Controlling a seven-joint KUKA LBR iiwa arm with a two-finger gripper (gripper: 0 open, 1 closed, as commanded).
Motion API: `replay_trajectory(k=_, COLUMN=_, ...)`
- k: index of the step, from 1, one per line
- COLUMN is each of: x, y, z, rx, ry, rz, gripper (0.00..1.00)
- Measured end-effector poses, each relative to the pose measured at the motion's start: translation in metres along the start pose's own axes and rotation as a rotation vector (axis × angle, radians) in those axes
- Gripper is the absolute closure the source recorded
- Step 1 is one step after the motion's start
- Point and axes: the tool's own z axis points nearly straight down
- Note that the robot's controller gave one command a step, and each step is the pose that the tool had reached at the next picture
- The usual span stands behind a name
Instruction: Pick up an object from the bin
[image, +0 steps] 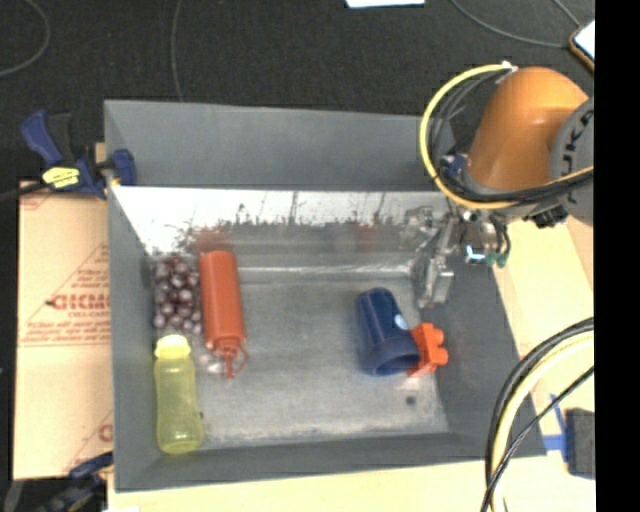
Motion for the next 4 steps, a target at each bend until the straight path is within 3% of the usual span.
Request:
replay_trajectory(k=1, x=-0.002, y=0.000, z=-0.005, rx=0.002, ry=-0.008, rz=-0.004, gripper=0.00)
replay_trajectory(k=2, x=0.017, y=0.039, z=0.115, rx=0.006, ry=-0.012, rz=-0.758, gripper=0.00)
replay_trajectory(k=3, x=0.019, y=0.052, z=0.069, rx=0.007, ry=-0.018, rz=-0.596, gripper=0.00)
replay_trajectory(k=4, x=0.014, y=0.114, z=0.089, rx=0.005, ry=-0.015, rz=-0.861, gripper=0.00)
